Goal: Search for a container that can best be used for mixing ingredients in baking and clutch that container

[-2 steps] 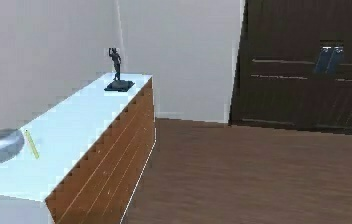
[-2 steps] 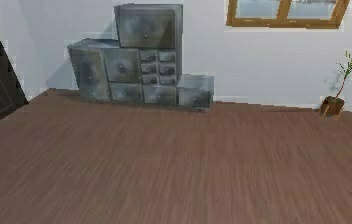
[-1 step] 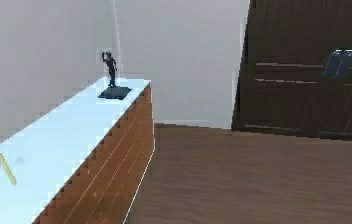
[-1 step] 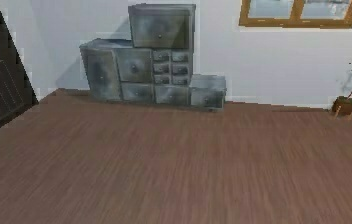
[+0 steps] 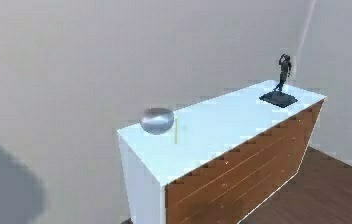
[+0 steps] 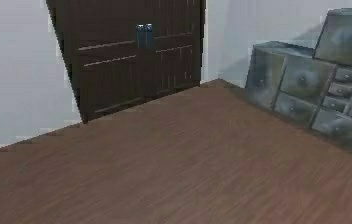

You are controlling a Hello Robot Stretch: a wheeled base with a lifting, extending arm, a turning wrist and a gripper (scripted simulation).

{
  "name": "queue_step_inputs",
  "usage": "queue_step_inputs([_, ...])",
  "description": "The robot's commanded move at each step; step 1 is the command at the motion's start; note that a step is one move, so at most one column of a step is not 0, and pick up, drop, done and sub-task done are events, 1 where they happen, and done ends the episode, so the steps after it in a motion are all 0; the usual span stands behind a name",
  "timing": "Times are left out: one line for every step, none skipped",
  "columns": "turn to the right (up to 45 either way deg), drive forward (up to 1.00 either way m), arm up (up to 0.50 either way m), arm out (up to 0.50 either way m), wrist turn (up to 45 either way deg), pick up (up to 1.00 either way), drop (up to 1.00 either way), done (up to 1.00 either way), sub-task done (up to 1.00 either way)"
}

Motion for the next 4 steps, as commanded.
queue_step_inputs([-45.0,0.0,0.0,0.0,0.0,0.0,0.0,0.0,0.0])
queue_step_inputs([-45.0,0.0,0.0,0.0,0.0,0.0,0.0,0.0,0.0])
queue_step_inputs([45.0,0.0,0.0,0.0,0.0,0.0,0.0,0.0,0.0])
queue_step_inputs([9.0,0.0,0.0,0.0,0.0,0.0,0.0,0.0,0.0])
